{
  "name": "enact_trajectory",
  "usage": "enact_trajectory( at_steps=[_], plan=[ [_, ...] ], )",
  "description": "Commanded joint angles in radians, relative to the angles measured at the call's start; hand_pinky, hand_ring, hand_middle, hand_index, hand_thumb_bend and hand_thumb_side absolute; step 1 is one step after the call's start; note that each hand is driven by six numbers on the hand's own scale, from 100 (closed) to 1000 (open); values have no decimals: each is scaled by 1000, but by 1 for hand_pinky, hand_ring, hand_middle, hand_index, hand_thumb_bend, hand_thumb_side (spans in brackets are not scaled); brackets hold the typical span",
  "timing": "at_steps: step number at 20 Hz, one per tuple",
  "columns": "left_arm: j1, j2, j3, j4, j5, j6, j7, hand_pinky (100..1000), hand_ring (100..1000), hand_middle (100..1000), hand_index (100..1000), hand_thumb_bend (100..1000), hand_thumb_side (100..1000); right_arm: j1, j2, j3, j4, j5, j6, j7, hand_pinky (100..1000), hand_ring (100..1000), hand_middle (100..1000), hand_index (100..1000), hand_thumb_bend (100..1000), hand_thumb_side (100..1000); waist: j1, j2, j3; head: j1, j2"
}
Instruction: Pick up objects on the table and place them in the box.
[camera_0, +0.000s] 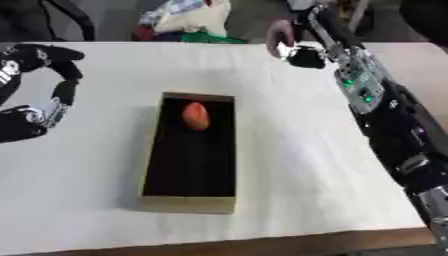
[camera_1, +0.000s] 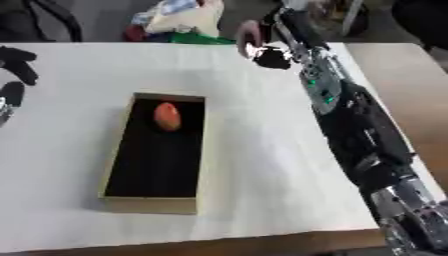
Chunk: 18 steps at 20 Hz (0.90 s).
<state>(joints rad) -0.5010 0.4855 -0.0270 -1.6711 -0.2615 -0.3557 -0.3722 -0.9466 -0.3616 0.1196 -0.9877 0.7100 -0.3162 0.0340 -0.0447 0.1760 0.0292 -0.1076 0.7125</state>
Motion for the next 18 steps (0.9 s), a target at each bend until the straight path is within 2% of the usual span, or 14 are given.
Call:
enact_trajectory(
  at_steps=[1, 6, 11, 14, 18],
  plan=[
    [-10, 31, 23, -3, -5, 4, 18, 711, 582, 574, 835, 100, 581, -5, -56, 73, -130, -103, -43, 102, 713, 711, 356, 433, 100, 344, 5, -23, -6, 4, 4],
    [-10, 31, 28, 2, -6, 7, 27, 711, 583, 575, 835, 100, 581, 10, -63, 180, -249, -238, -66, 265, 714, 715, 358, 435, 100, 337, 7, -27, -14, 0, 3],
    [-16, 25, 22, 7, -2, 6, 24, 712, 583, 570, 835, 100, 583, 12, -1, 283, -251, -315, -73, 422, 712, 722, 365, 443, 100, 346, 8, -29, -12, -9, 2],
    [-19, 20, 17, 9, 1, 4, 19, 712, 583, 567, 835, 100, 585, 21, 50, 318, -215, -328, -80, 482, 710, 725, 368, 447, 100, 348, 9, -29, -12, -13, 0],
    [-22, 14, 13, 9, 4, 3, 13, 712, 583, 566, 836, 100, 589, 39, 101, 325, -175, -287, -102, 499, 718, 739, 415, 491, 100, 346, 11, -27, -13, -14, -4]
  ],
)
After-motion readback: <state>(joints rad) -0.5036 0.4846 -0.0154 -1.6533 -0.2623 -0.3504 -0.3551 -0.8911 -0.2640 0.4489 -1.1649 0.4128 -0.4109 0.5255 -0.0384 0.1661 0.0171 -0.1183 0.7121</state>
